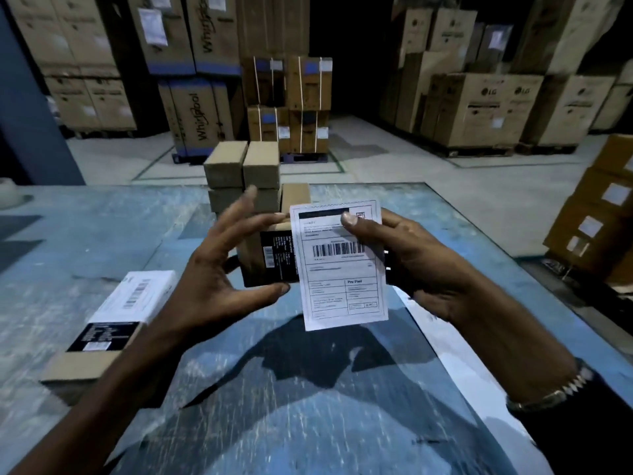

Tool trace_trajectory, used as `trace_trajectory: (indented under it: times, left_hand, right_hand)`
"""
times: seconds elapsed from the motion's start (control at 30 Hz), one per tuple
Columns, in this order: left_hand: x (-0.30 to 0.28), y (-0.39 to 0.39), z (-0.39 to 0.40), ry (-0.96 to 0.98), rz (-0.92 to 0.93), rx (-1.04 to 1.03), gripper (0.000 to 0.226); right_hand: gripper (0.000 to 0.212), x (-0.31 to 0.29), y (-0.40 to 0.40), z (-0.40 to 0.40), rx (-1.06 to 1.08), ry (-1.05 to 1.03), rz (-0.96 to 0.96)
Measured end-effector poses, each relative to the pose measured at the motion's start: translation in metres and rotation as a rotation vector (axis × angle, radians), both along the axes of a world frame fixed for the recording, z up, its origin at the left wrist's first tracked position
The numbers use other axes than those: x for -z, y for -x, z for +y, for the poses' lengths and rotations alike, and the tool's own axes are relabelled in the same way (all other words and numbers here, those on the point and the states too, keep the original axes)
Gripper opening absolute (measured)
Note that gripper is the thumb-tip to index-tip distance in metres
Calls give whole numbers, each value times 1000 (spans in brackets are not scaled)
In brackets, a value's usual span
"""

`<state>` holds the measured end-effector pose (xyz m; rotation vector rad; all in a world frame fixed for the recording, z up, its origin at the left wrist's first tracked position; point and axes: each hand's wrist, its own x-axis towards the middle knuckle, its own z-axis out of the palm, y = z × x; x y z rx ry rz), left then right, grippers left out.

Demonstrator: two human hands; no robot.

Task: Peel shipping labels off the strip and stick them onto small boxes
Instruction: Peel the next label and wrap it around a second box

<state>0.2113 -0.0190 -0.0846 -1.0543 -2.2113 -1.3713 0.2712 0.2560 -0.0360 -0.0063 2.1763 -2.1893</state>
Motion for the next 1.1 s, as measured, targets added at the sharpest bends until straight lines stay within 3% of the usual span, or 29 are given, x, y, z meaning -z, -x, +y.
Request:
trace_trajectory:
  times: [0.1,0.17,0.33,0.43,0.53,0.63,0.7,0.8,1.0,1.1]
  left_hand:
    - [-3,-2,1,-55,-263,31,115]
    - [-4,-5,10,-212,-462,43,124]
    - [-17,-1,38,-500,-643,-48,94]
    - [-28,0,55,-520,-662,-44,90]
    - [-29,-8,65,-553,-680,-68,100]
    - [-23,-19,66,-571,-662,-60,80]
    - [-20,-23,63,-578,-632,-80,68]
    - [-18,-23,61,-590,-617,-71,78]
    - [-10,-23,65,-637,-596,-47,84]
    - [-6,-22,67,-644,-583,-78,72]
  right_hand:
    - [65,10,13,-2,-35,33,98]
    - [60,18,16,-6,-15,56,133]
    - [54,27,15,-7,33,66,199]
    - [54,23,11,0,61,93,270]
    - [52,21,9,1,66,132,317]
    - [51,24,9,-3,52,108,323]
    - [41,27,9,-7,66,86,330]
    - [27,30,7,-15,121,45,357]
    - [36,31,6,-24,202,-33,402]
    - [34,33,6,-27,254,-76,400]
